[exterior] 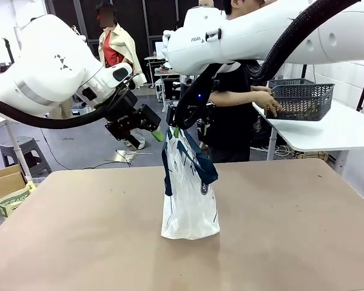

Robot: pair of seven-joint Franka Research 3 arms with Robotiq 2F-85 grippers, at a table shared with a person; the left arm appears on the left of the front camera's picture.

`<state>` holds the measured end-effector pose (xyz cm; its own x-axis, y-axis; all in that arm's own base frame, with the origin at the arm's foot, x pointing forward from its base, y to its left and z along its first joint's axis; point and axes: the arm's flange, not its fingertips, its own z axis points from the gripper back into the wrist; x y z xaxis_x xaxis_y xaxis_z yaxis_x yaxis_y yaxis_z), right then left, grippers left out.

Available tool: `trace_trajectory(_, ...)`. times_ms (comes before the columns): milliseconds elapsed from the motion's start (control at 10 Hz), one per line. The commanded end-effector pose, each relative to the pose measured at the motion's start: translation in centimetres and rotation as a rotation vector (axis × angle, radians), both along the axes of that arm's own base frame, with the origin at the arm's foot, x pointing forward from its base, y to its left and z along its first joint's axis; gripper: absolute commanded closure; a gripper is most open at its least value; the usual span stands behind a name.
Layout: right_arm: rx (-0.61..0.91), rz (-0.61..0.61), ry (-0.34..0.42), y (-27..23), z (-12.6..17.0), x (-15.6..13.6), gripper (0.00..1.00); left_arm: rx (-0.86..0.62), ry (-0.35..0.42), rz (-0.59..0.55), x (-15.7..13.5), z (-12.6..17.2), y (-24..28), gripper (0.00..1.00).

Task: Transfer purchased items from the store into the shopping bag.
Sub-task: Open the Reusable shopping bag in the center of the table.

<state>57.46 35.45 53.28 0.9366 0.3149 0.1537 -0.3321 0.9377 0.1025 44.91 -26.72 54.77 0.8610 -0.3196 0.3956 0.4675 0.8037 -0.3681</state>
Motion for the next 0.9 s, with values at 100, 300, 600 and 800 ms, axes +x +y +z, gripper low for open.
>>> trace_trajectory(100,-0.029,-0.021,0.003,0.0,-0.8,-0.6,0.0,-0.055,-0.022,-0.021,0.1,-0.3,-1.1,0.0)
trace_trajectory(300,-0.033,-0.02,0.002,0.1,-0.8,-0.7,0.0,-0.042,0.002,-0.038,0.2,-0.9,-2.0,0.0)
trace_trajectory(600,-0.029,-0.02,0.001,0.1,-0.9,-0.8,0.0,-0.009,0.035,-0.038,0.8,-2.5,-2.6,0.0)
trace_trajectory(800,-0.034,-0.011,0.0,0.1,-1.0,-1.0,0.0,-0.006,0.044,-0.042,1.2,-3.1,-2.9,0.0)
